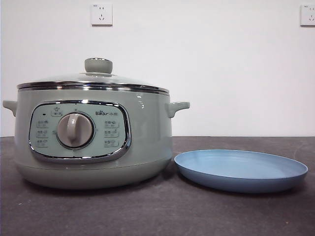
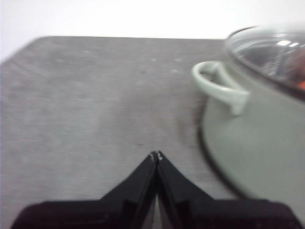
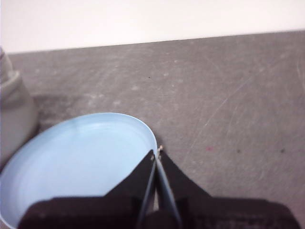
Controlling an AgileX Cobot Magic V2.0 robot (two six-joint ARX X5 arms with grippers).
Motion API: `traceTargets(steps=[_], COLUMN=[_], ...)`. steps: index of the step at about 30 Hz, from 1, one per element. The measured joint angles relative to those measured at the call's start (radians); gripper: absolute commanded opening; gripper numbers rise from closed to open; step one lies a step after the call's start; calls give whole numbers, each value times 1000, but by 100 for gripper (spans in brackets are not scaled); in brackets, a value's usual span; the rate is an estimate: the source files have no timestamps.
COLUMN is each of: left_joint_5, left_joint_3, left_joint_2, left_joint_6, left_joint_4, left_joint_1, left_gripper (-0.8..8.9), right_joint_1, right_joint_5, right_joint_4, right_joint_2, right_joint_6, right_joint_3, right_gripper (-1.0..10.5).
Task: Take the pumpkin out from the steamer,put the pumpkin in the blue plate,close the lid
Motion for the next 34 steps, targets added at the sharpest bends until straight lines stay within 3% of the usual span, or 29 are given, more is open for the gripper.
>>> traceTargets(steps=[6, 13, 20, 25, 34], left_joint_5=[126, 142, 140, 141, 202], left_joint_3=[0, 2, 117, 244, 512], left_joint_2=[0, 0, 59, 207, 486], left_joint_6=[-206, -273, -306, -300, -233], left_joint_4=[5, 5, -17, -16, -17], left_joint_1=[0, 0, 0, 0, 0], left_gripper=[-4, -8, -8, -8, -8], right_joint_1=[0, 0, 0, 0, 0], right_joint_5=[0, 0, 0, 0, 0], right_joint_4=[0, -12, -31, -28, -66], right_joint_2=[0, 0, 71, 186, 442], right_joint_6=[164, 235, 276, 281, 205], right_joint_3=[0, 4, 116, 264, 556], right_gripper=[-16, -17, -17, -17, -17])
